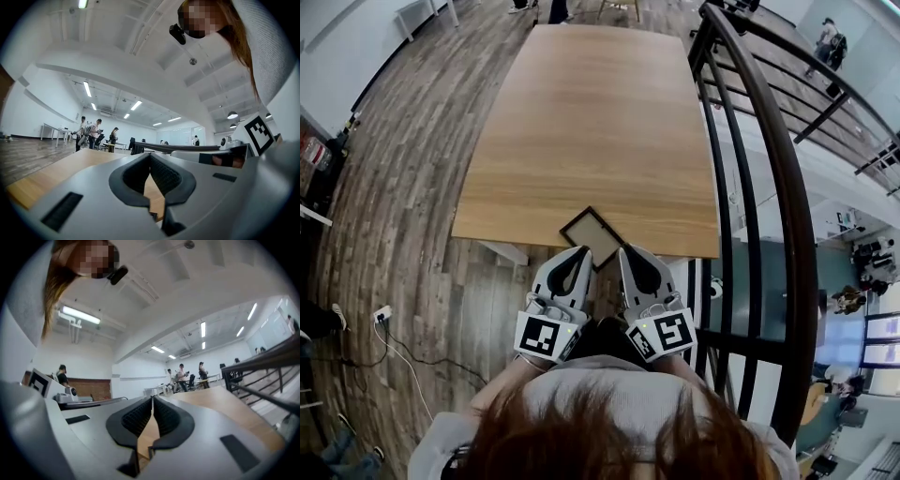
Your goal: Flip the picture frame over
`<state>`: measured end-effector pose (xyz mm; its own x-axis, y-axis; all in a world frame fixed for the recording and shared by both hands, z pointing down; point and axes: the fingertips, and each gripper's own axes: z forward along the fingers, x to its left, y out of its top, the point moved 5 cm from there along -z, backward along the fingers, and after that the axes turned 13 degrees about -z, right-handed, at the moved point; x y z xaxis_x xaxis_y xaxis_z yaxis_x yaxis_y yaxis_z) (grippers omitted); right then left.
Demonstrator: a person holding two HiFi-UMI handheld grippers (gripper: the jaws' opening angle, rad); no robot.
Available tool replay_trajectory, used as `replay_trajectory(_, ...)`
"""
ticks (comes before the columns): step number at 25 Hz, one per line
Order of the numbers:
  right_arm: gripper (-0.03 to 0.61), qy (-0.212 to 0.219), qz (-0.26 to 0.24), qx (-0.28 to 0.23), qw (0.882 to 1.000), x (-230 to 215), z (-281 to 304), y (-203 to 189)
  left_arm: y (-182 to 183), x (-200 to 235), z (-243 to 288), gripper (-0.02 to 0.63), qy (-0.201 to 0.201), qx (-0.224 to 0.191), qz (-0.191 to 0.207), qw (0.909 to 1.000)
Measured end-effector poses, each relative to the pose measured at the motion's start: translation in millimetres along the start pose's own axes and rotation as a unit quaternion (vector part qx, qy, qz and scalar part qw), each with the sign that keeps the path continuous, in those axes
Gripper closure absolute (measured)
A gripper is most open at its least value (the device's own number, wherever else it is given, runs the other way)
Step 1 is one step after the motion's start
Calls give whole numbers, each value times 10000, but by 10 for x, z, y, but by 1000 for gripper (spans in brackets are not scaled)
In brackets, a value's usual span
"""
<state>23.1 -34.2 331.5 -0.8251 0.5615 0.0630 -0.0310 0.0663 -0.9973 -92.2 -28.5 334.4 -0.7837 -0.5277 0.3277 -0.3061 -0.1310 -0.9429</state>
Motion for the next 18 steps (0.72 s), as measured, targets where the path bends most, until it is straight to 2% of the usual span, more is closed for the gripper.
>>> replay_trajectory(4,563,327,1227,-65,9919,-88,-25,-321,-92,91,34,607,165,104,-86,9998)
replay_trajectory(6,563,359,1904,-104,9810,-125,-67,-529,-167,141,38,607,194,178,-101,9996)
replay_trajectory(8,560,295,2637,6,9642,-158,-102,-797,-246,198,38,607,242,266,-120,9993)
replay_trajectory(9,537,266,3003,85,9534,-166,-113,-944,-285,227,36,607,272,312,-133,9991)
replay_trajectory(13,361,279,4318,587,8996,-93,-158,-1576,-432,300,-22,607,392,524,-224,9976)
replay_trajectory(16,341,127,5083,874,8566,-59,-152,-2025,-512,321,-56,607,412,655,-233,9967)
replay_trajectory(18,341,36,5624,730,8236,-76,-103,-2206,-550,324,-58,607,411,718,-228,9963)
